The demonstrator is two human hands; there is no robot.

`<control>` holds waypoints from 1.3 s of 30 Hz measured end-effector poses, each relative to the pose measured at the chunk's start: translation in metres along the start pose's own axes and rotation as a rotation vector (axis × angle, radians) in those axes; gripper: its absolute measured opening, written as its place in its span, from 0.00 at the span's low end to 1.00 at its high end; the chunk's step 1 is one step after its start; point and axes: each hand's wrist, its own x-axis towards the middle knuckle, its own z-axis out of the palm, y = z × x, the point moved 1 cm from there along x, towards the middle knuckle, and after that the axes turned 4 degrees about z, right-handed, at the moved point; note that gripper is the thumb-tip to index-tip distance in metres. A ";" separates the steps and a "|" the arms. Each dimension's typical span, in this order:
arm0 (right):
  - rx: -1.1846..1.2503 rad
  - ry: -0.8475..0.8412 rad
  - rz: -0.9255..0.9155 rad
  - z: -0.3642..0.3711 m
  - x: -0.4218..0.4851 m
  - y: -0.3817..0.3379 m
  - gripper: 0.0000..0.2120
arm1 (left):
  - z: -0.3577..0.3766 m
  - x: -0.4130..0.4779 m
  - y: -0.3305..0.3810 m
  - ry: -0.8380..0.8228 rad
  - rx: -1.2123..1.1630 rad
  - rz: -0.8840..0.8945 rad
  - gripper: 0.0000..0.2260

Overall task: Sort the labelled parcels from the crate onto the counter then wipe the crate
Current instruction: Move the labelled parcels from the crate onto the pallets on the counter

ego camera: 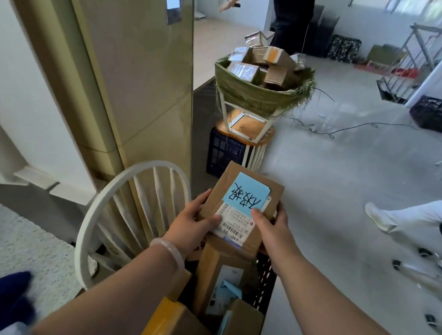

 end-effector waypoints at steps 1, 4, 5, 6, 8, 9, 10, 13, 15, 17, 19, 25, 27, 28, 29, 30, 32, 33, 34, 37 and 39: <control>0.022 -0.003 0.007 -0.001 -0.001 0.000 0.33 | 0.001 -0.001 0.003 -0.001 0.001 0.005 0.30; 0.135 0.005 0.041 0.001 0.003 0.002 0.32 | 0.005 -0.007 0.009 0.068 -0.039 0.037 0.32; 0.171 0.011 0.044 0.003 0.004 0.003 0.32 | 0.006 -0.008 0.008 0.091 -0.064 0.036 0.37; 0.194 0.014 0.047 0.005 0.004 0.002 0.32 | 0.007 -0.009 0.006 0.105 -0.102 0.021 0.44; 0.213 0.014 0.057 0.010 0.004 0.002 0.33 | 0.012 -0.014 0.000 0.107 -0.203 -0.051 0.52; 0.213 0.006 0.060 0.013 0.003 0.002 0.32 | 0.012 -0.015 -0.001 0.108 -0.241 -0.067 0.52; 0.210 0.000 0.069 0.014 0.003 0.001 0.31 | 0.012 -0.014 -0.001 0.113 -0.263 -0.071 0.52; 0.189 -0.005 0.079 0.012 0.002 -0.004 0.32 | -0.002 -0.009 0.008 0.068 -0.219 -0.056 0.51; 0.098 0.017 0.063 0.006 0.003 -0.009 0.36 | -0.018 -0.006 0.016 0.028 -0.145 -0.057 0.50; -0.059 0.012 0.033 0.000 0.005 -0.012 0.37 | -0.032 -0.003 0.022 -0.006 -0.069 -0.077 0.51; -0.149 -0.059 0.016 -0.002 0.009 -0.012 0.36 | -0.041 -0.003 0.025 -0.049 0.014 -0.091 0.51; -0.252 -0.191 0.080 0.005 0.019 -0.002 0.30 | -0.050 0.000 0.025 -0.097 0.152 -0.120 0.53; -0.192 -0.175 0.087 0.007 0.018 -0.002 0.30 | -0.049 0.002 0.024 -0.015 0.123 -0.082 0.51; -0.147 -0.163 0.096 0.008 0.017 -0.002 0.31 | -0.048 0.002 0.022 0.027 0.102 -0.064 0.51; -0.100 -0.145 0.105 0.009 0.018 -0.001 0.32 | -0.047 0.003 0.018 0.065 0.073 -0.056 0.52; -0.058 -0.121 0.125 0.011 0.018 -0.001 0.33 | -0.045 0.002 0.014 0.094 0.044 -0.062 0.53; 0.006 -0.074 0.160 0.016 0.019 0.001 0.36 | -0.041 -0.001 0.003 0.132 -0.014 -0.072 0.51; 0.016 -0.065 0.172 0.019 0.019 0.003 0.37 | -0.038 -0.003 -0.003 0.147 -0.049 -0.071 0.49; 0.016 -0.072 0.179 0.021 0.019 0.004 0.36 | -0.034 -0.005 -0.008 0.161 -0.082 -0.065 0.48; 0.067 -0.101 0.191 0.024 0.019 0.006 0.31 | -0.028 -0.005 -0.019 0.246 -0.181 -0.075 0.48; 0.112 -0.099 0.203 0.027 0.020 0.007 0.30 | -0.025 -0.004 -0.020 0.283 -0.242 -0.103 0.53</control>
